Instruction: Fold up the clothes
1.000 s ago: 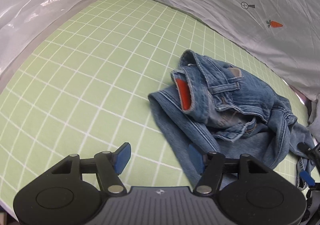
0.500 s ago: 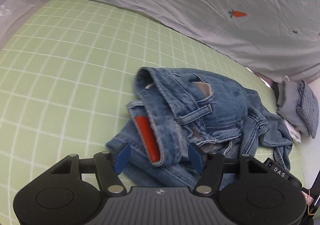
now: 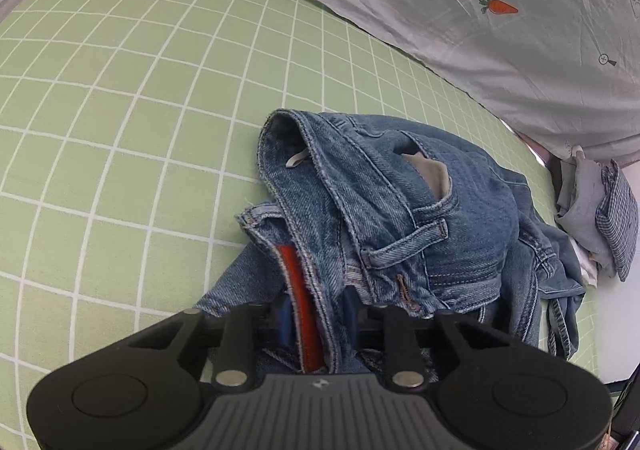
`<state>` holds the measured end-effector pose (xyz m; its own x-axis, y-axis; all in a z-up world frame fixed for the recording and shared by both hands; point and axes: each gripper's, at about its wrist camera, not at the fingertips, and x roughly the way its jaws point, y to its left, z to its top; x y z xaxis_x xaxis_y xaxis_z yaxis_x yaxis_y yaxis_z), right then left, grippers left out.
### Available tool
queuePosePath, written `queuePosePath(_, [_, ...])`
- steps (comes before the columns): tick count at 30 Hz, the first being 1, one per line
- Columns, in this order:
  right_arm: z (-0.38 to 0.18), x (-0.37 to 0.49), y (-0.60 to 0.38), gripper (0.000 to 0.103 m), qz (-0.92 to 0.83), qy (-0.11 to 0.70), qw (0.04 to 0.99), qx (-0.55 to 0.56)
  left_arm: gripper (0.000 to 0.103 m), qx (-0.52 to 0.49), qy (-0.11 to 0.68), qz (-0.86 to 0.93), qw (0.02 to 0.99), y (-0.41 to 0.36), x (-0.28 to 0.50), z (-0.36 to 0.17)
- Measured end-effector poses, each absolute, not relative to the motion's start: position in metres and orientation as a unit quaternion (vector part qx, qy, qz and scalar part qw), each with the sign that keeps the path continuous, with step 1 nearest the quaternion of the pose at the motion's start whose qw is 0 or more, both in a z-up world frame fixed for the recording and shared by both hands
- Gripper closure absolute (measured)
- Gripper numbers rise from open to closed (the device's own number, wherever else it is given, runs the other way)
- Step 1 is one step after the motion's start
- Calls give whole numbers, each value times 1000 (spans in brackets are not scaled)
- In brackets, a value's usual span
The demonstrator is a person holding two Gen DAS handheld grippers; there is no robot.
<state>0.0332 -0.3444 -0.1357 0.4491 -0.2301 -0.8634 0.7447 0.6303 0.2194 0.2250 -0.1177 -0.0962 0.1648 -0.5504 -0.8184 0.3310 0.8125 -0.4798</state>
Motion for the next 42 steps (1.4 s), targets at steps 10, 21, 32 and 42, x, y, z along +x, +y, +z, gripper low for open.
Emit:
queuePosePath(10, [-115, -6, -380, 99, -307, 397, 835, 226, 87, -103, 567, -258, 775, -115, 225, -84])
queuePosePath(21, [-48, -27, -483, 97, -357, 330, 874, -14, 87, -152, 553, -195, 796, -110, 210, -71])
queuePosePath(32, [-71, -40, -502, 36, -352, 373, 845, 153, 56, -205, 560, -133, 792, -123, 156, -80])
queuePosePath(42, [-123, -59, -463, 27, -290, 420, 816, 272, 33, -191, 571, -194, 774, -141, 127, -78])
